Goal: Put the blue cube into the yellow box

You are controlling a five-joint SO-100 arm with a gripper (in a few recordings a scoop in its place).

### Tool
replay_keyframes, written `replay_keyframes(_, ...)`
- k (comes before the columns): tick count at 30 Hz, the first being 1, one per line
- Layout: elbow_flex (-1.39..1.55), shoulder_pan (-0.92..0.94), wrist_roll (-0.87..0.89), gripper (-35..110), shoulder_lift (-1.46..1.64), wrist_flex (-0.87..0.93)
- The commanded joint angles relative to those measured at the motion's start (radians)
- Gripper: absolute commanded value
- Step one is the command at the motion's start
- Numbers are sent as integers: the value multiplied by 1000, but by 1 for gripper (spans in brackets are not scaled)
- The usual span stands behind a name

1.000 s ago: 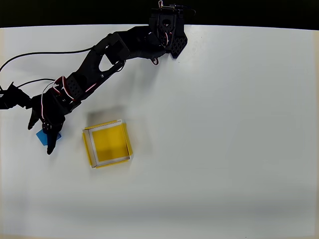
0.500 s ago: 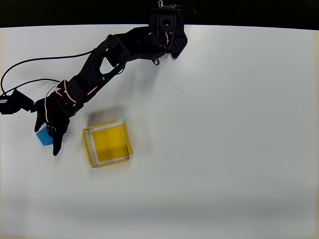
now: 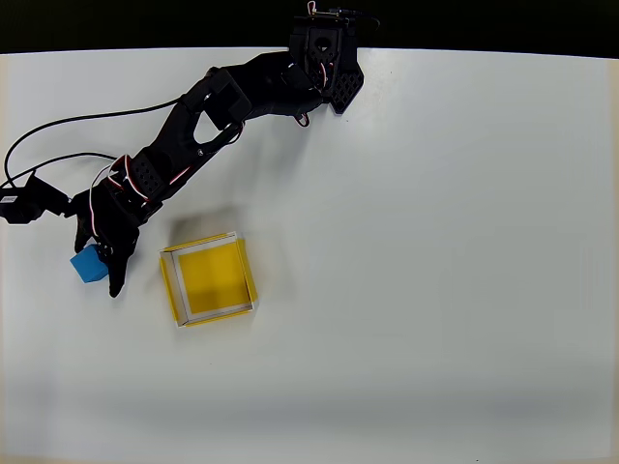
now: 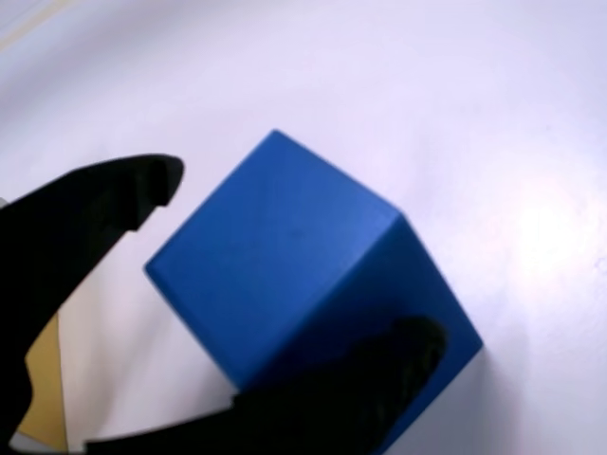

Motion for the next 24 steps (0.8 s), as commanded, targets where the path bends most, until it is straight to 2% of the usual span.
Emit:
replay_keyframes(1, -18, 12, -18, 42, 109, 17)
replay_keyframes(15, -17, 14, -75, 25, 95, 20)
replay_keyframes(24, -15, 14, -107, 21, 84, 3)
